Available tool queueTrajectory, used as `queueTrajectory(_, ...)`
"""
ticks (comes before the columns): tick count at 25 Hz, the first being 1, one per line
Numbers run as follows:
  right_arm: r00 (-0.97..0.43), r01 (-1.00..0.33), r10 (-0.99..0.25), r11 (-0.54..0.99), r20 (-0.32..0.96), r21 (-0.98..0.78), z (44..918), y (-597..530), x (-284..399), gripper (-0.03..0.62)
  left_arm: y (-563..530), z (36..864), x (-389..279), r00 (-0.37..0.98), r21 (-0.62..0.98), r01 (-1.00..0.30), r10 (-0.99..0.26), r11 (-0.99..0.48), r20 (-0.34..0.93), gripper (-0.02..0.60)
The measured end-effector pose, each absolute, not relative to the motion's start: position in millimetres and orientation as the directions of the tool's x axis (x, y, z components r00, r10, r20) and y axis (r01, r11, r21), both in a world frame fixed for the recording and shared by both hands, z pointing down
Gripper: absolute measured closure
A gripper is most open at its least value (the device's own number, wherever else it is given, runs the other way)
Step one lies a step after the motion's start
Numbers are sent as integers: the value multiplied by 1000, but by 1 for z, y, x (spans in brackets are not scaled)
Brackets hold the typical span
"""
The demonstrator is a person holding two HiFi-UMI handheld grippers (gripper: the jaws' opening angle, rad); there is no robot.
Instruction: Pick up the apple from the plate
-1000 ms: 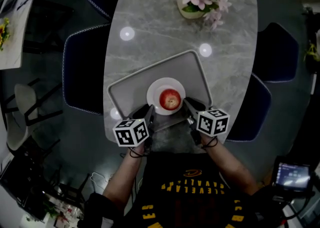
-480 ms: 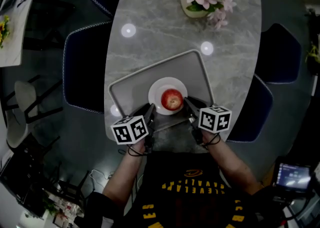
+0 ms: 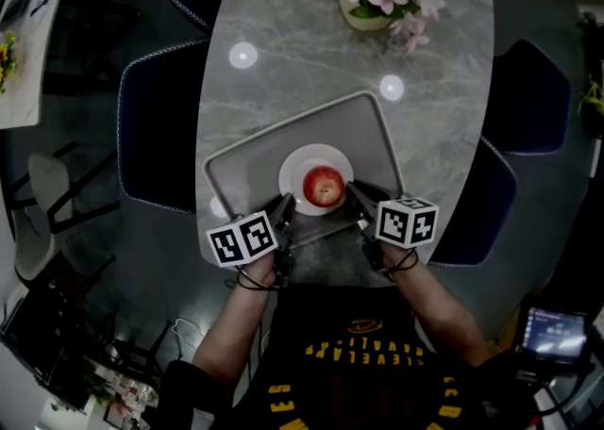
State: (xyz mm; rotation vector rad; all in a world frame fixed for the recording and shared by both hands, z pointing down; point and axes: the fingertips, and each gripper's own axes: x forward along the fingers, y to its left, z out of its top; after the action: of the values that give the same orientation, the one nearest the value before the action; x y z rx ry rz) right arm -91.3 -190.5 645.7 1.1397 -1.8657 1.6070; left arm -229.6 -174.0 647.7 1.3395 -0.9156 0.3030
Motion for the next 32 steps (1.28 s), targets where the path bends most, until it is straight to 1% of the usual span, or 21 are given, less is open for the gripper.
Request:
queueTrajectory(1, -575, -795, -308, -8, 758, -606, 645, -191, -92, 548, -174, 648, -230, 631, 700, -666, -305, 259, 713, 535)
queueTrajectory(15, -589, -776, -297, -51, 752, -628, 651, -184, -83, 553, -171, 650, -226, 656, 718, -640, -292, 275, 696, 541)
queueTrajectory(23, -579, -775, -324, -65, 748, -628, 647, -176, -75, 553, -168, 647, -219, 671, 726, -643, -277, 244, 687, 541)
queueTrajectory(32, -560, -769, -382, -90, 735, -633, 627, -157, -62, 553, -158, 632, -202, 704, 745, -637, -246, 196, 666, 543)
